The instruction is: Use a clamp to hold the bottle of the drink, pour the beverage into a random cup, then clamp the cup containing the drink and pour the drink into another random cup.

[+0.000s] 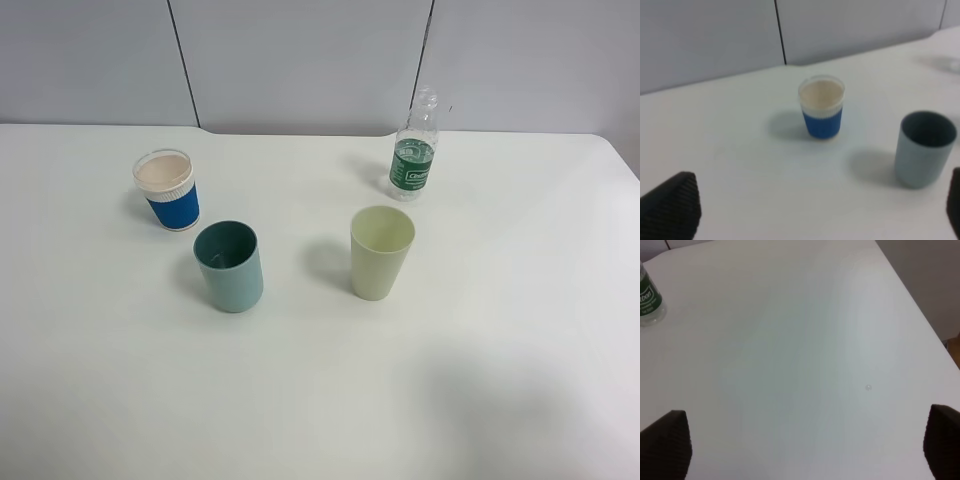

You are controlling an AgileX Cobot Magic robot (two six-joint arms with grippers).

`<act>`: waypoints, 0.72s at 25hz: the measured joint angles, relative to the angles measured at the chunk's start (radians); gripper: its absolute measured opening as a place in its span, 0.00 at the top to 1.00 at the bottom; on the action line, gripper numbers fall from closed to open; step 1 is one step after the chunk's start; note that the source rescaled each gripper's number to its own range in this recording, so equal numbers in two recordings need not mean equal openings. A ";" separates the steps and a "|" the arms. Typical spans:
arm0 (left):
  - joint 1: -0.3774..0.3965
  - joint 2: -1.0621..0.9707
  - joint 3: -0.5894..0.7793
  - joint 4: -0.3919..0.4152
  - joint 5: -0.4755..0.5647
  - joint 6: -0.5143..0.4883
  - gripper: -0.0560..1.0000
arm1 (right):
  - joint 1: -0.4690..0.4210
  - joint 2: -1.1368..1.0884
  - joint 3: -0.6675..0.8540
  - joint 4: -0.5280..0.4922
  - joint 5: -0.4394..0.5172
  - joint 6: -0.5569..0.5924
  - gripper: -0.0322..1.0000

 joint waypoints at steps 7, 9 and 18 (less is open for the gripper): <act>0.000 0.000 0.051 0.017 0.086 -0.077 0.00 | 0.000 0.000 0.000 0.000 0.000 0.000 0.15; 0.000 0.000 0.084 0.018 0.088 -0.105 0.00 | 0.000 0.000 0.000 0.000 0.000 0.000 0.15; 0.000 0.000 0.111 0.023 0.045 -0.128 0.00 | 0.000 0.000 0.000 0.000 0.000 0.000 0.15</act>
